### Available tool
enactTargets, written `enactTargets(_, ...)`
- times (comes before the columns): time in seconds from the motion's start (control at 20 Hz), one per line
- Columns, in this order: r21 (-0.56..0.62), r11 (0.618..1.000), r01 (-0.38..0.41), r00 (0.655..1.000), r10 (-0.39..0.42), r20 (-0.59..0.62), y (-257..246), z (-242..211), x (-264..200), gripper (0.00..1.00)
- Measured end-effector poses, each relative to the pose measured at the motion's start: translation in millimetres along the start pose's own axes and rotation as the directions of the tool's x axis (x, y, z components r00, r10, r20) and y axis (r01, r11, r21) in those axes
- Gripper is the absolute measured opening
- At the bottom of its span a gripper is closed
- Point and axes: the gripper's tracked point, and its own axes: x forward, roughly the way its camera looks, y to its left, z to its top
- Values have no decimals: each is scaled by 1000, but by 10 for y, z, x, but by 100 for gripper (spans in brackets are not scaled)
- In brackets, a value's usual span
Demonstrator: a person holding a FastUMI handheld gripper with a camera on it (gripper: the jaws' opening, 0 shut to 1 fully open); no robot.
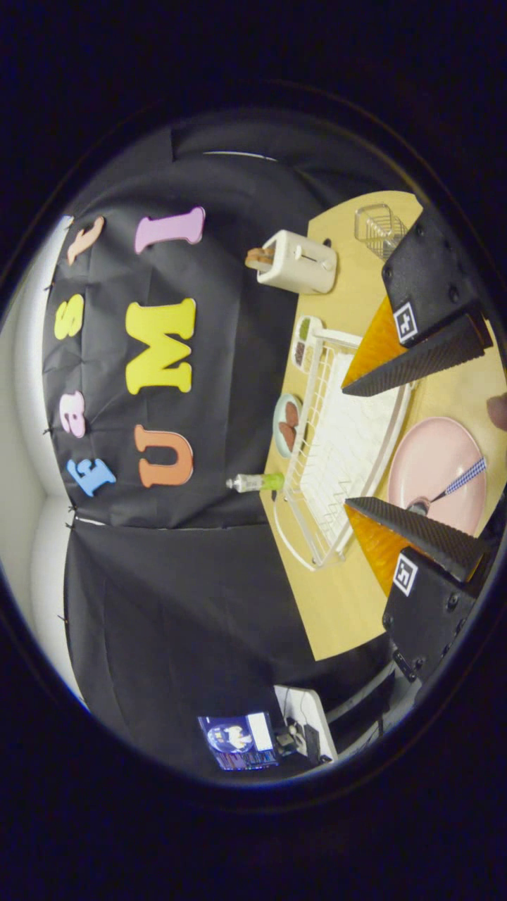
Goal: Take the plate from the dish rack, then take the spoon from the basket and place it into the plate.
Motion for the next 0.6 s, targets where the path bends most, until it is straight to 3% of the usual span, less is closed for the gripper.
enactTargets(0.15, 43, 996, 81, 993, -85, 85, 20, 127, -194, 100)
enactTargets(0.4, 156, 966, 207, 958, -232, 166, 62, 143, -484, 100)
enactTargets(0.6, 176, 944, 278, 929, -311, 203, 228, 62, -662, 100)
